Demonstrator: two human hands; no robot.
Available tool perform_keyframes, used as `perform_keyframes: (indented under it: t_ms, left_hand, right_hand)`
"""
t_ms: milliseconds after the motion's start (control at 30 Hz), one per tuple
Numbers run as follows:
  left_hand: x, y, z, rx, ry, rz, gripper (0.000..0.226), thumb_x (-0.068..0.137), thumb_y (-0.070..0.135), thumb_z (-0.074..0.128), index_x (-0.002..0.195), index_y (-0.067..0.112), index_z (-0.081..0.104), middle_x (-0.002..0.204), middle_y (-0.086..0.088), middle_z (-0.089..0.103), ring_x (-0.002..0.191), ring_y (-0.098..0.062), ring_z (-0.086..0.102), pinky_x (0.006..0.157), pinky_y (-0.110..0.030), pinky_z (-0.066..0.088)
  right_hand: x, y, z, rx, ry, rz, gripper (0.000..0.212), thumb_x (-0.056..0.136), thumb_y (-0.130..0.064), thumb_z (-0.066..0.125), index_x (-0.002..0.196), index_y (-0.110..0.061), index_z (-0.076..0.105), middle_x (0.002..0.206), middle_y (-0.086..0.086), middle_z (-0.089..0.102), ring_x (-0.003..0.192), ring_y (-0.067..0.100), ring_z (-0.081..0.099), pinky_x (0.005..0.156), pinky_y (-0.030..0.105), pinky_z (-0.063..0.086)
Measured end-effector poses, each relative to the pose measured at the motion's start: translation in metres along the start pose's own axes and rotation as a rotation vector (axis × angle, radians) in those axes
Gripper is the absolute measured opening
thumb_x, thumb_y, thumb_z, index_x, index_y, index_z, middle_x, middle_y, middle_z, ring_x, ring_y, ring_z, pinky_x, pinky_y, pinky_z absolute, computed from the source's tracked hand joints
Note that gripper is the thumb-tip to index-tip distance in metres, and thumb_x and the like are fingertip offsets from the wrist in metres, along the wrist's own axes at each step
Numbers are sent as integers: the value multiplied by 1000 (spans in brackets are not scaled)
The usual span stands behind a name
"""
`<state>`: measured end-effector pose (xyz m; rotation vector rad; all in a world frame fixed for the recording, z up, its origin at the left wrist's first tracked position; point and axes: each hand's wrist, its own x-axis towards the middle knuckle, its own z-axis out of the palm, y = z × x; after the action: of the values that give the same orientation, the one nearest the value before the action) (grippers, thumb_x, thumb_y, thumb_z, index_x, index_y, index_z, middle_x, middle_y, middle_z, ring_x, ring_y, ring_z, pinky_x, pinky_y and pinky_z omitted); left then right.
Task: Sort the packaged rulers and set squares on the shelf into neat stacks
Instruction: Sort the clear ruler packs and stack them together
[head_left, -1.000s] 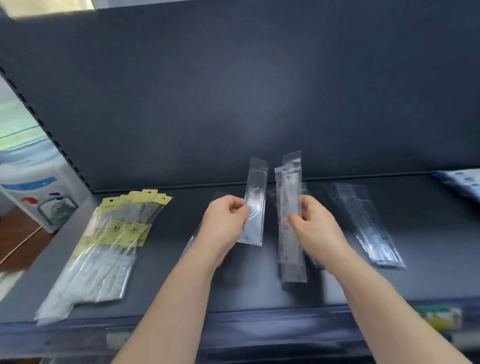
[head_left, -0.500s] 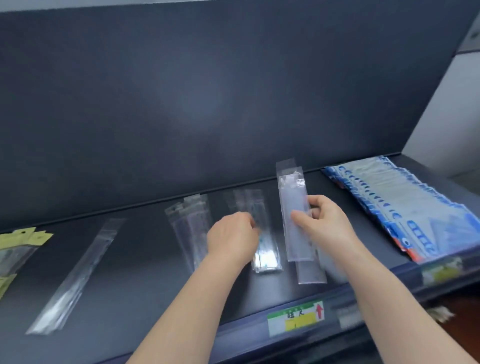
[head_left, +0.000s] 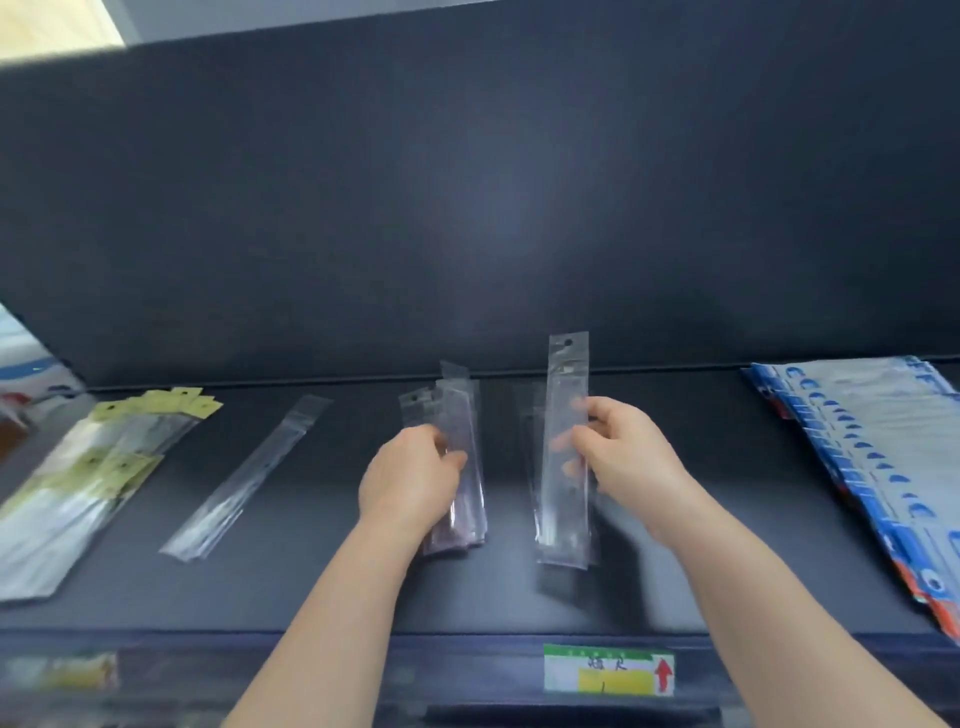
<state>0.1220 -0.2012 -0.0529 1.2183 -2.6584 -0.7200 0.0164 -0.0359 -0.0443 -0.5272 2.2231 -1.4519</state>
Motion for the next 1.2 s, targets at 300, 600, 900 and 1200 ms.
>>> perform_keyframes:
  t_ms: [300, 600, 900, 1200]
  left_hand:
    - [-5, -38, -20, 11, 126, -70, 32, 92, 42, 58, 119, 26, 58, 109, 6, 65, 105, -21, 59, 81, -33, 48]
    - [8, -100, -58, 258, 206, -99, 37, 91, 40, 61, 122, 21, 59, 122, -4, 58, 117, -28, 47, 88, -39, 44]
    - [39, -169, -107, 288, -2, -215, 60, 75, 47, 75, 123, 16, 52, 118, -5, 61, 106, -28, 60, 79, -35, 50]
    - [52, -192, -117, -47, -132, -117, 29, 72, 35, 78, 82, 12, 64, 80, -5, 68, 75, -23, 66, 66, -33, 51]
  right_hand:
    - [25, -31, 69, -167, -159, -56, 54, 88, -18, 57, 140, -20, 42, 93, -1, 66, 72, 18, 68, 80, 43, 57]
    - [9, -51, 116, -820, -33, -266, 40, 90, -33, 57, 129, -26, 50, 123, 2, 51, 114, 27, 53, 83, 37, 45]
    - [-1, -74, 195, -729, -164, -305, 38, 91, -38, 55, 128, -35, 51, 115, -12, 56, 110, 14, 54, 82, 30, 45]
    - [-1, -76, 237, -500, -231, -147, 36, 88, -39, 57, 124, -33, 56, 102, -18, 64, 101, 10, 59, 90, 32, 49]
